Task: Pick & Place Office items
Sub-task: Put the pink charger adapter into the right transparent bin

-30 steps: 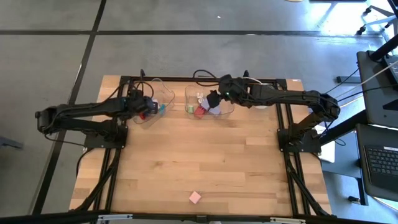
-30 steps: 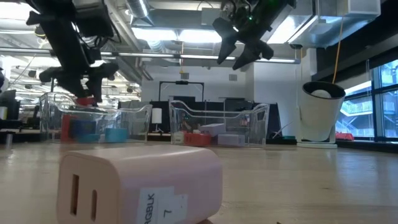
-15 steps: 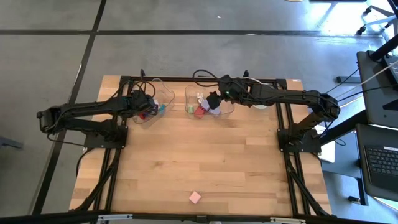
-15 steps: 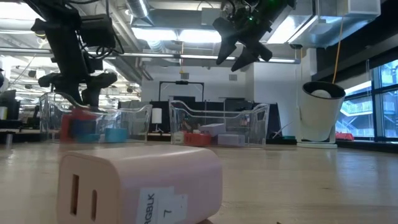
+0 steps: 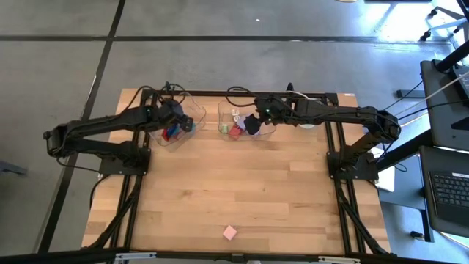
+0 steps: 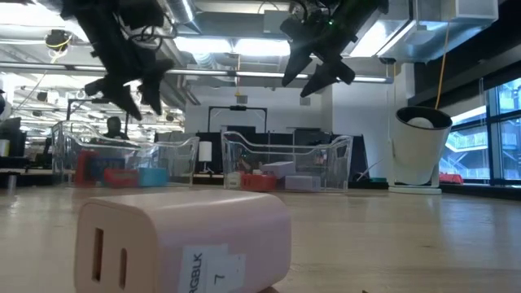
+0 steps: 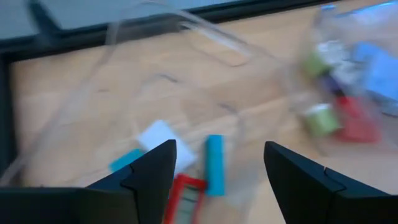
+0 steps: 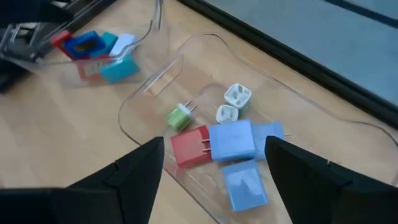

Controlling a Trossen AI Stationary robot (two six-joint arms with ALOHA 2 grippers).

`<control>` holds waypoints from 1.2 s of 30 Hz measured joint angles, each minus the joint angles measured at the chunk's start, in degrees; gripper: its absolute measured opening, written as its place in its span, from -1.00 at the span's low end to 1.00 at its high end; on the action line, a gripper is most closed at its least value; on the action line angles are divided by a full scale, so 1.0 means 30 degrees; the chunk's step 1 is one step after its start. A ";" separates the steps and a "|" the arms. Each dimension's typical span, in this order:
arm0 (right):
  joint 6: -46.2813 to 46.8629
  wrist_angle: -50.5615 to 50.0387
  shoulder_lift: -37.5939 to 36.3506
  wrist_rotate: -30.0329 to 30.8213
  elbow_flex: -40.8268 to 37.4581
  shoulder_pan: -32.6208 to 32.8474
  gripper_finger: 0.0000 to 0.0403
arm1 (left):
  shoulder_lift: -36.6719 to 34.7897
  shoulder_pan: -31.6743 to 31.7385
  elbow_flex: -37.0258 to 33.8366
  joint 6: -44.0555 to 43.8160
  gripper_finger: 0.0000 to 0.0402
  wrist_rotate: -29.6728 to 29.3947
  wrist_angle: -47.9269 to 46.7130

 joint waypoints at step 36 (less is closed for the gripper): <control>-0.3080 -0.3147 0.0000 -0.4819 0.0000 0.7520 0.40 | 0.4516 -1.5063 0.0190 -0.0031 0.18 0.1101 1.5352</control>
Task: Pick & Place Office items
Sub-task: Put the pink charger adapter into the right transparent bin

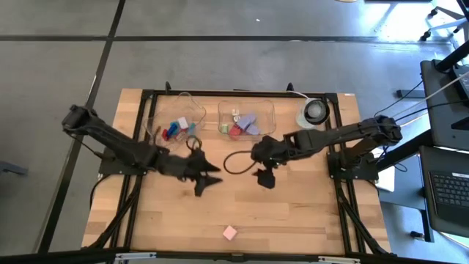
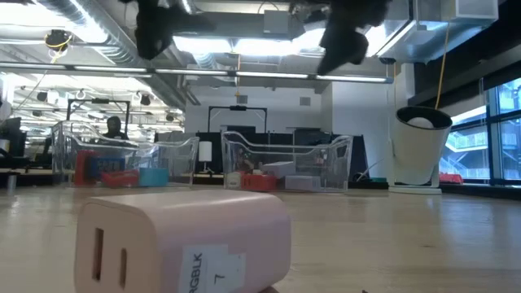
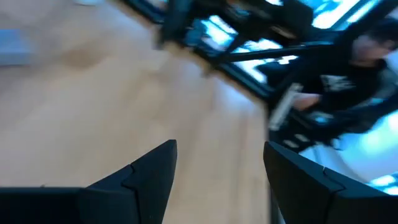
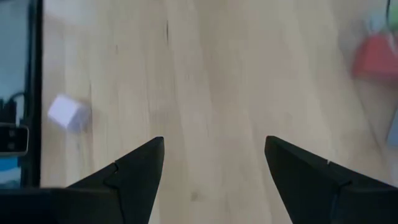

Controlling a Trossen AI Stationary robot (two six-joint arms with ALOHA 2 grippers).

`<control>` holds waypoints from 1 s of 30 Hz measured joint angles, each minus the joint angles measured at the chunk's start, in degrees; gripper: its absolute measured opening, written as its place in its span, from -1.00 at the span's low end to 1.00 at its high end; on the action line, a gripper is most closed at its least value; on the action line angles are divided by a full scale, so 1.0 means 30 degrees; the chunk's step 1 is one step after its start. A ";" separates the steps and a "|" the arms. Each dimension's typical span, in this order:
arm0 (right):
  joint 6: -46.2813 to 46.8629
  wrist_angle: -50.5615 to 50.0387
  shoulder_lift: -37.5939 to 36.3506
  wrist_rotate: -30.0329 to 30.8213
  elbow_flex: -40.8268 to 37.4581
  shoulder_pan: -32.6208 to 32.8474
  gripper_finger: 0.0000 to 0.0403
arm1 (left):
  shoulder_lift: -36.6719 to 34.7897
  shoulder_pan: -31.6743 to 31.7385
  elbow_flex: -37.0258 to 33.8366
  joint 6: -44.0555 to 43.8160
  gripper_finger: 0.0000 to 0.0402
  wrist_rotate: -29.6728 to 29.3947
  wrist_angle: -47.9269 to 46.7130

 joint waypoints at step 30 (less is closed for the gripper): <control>0.2464 -0.1441 0.0000 0.3443 0.0000 0.4638 0.40 | 1.5443 -0.3494 1.5305 -0.0218 0.18 0.0583 -1.1506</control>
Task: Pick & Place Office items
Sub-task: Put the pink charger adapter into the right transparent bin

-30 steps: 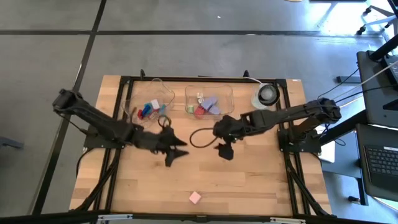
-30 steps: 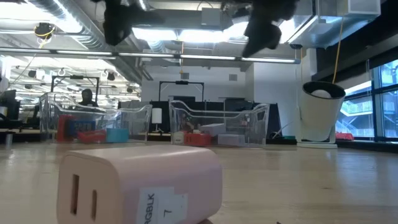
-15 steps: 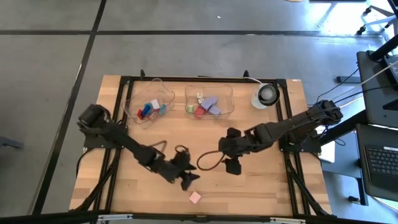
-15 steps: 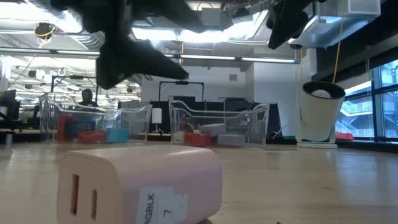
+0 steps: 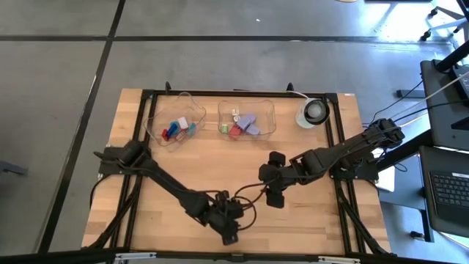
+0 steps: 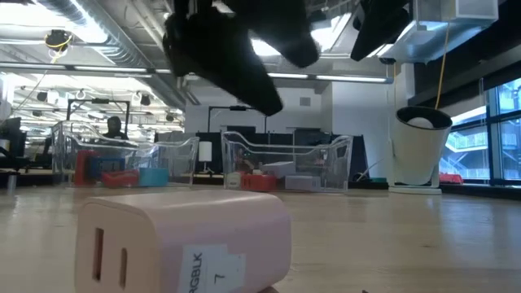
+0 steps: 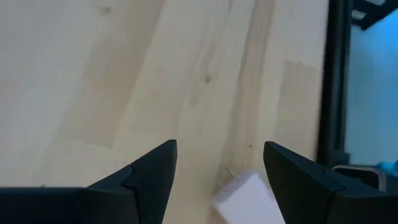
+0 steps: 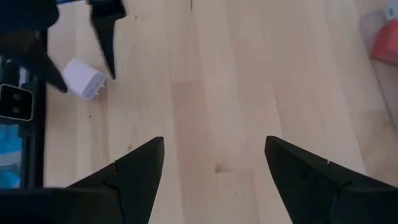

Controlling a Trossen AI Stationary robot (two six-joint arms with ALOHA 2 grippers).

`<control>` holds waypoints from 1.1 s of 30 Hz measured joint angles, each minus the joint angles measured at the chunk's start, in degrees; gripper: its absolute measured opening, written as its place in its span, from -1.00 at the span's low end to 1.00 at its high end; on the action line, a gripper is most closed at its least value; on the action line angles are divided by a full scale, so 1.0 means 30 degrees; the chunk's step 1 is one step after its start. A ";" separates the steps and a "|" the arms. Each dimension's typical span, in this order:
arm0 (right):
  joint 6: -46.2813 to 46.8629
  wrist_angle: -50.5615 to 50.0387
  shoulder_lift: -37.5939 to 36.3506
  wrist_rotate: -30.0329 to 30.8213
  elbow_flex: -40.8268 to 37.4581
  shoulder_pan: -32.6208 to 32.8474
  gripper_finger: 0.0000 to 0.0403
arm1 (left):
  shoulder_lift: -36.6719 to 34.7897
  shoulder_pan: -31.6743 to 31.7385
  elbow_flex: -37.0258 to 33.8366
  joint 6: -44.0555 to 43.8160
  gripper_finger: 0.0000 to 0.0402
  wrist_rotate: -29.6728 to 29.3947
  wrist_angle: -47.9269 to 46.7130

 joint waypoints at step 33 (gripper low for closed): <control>-0.0505 0.0003 0.0000 0.0627 0.0000 -0.0001 0.41 | 0.2718 -0.1646 0.0295 -0.4812 0.18 0.0381 -0.1405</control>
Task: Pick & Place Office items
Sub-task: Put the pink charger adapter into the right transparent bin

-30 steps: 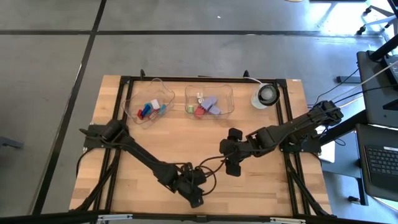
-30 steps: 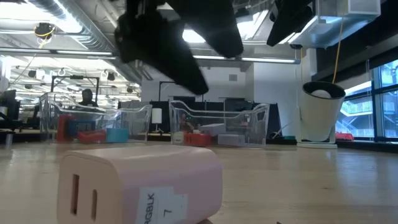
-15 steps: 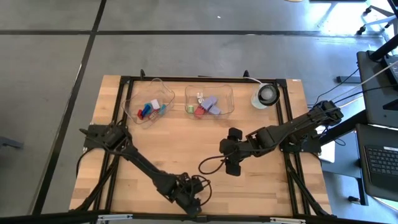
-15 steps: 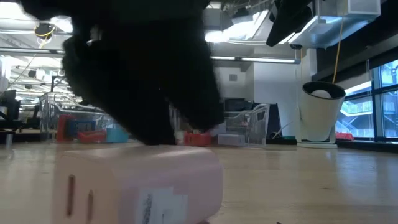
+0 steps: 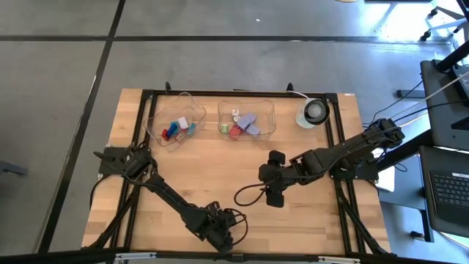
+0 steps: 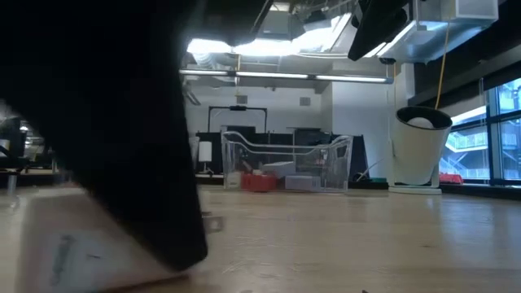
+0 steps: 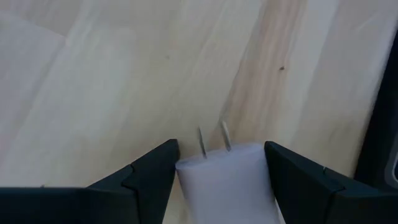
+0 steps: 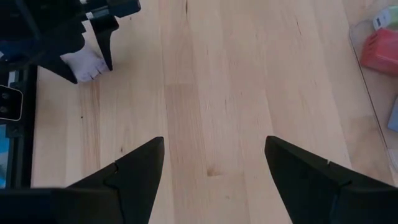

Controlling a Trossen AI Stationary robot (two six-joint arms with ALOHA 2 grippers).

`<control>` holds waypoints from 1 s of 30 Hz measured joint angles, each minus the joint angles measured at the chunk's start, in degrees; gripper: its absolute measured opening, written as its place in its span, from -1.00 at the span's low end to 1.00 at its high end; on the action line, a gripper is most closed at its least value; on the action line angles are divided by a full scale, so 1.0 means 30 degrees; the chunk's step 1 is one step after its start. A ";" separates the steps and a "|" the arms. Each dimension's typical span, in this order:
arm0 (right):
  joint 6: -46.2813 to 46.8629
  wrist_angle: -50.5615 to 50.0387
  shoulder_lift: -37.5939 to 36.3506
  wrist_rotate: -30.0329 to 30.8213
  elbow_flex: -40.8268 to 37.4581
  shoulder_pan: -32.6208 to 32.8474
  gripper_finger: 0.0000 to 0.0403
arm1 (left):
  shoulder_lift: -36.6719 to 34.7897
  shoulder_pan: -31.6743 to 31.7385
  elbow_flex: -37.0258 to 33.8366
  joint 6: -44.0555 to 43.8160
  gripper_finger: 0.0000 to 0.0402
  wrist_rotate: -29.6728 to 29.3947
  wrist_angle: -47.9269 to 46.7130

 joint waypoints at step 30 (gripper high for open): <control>0.0000 0.0006 0.0000 0.0504 0.0000 0.0000 0.41 | -0.2096 0.0721 -0.0133 -0.0129 0.02 -0.0944 -0.0692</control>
